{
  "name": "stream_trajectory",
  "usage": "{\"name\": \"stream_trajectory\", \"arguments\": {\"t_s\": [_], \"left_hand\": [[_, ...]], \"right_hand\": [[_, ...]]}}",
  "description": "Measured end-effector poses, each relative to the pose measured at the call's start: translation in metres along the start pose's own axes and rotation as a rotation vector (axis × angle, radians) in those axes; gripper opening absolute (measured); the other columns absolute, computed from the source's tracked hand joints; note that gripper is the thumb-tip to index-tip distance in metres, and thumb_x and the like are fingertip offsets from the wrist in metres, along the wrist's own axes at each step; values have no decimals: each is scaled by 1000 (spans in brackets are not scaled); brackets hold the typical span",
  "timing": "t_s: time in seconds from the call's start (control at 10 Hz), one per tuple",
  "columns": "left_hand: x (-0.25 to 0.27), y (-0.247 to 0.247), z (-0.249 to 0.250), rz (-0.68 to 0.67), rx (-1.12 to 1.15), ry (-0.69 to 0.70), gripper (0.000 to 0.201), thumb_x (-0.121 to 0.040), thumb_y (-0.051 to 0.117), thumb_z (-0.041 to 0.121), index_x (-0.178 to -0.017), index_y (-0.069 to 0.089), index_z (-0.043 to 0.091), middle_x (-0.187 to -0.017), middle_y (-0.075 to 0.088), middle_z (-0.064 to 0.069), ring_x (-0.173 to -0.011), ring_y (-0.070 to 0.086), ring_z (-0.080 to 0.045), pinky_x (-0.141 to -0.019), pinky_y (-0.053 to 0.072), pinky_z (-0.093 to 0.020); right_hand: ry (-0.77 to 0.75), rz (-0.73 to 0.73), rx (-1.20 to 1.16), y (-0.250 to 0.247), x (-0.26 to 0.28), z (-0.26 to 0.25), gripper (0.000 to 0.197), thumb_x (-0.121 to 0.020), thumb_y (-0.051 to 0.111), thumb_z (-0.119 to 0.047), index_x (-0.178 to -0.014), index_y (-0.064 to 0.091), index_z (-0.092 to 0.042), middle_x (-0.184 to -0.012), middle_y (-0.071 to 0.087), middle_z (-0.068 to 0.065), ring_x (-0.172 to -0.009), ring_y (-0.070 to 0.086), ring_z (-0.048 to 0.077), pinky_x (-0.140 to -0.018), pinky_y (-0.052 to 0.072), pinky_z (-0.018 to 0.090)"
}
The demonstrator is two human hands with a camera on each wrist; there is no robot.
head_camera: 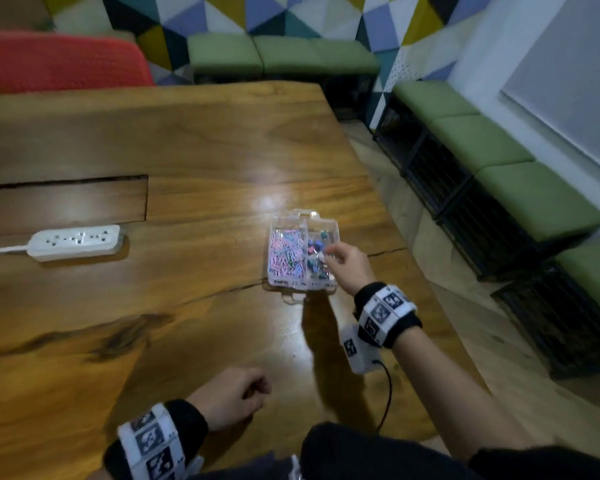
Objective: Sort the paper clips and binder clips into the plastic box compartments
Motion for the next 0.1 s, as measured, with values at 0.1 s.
{"name": "stream_trajectory", "arguments": {"t_s": [0.1], "left_hand": [[9,-10,-2,100,51,-11,22,-87,54,20,-71,51,34,-70,55,26,-71,51,14,-67,37,1]], "right_hand": [[-59,59,-181,-13,21,7,14,-89,51,-10,-93,59,-21,-106,62,5,-99,61,24,-79,54,30]]}}
Point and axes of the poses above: each hand's wrist, its own x-axis away from the middle knuckle, its own y-axis out of the palm, z = x × y, the point moved 7 cm from there along -x, towards the middle knuckle
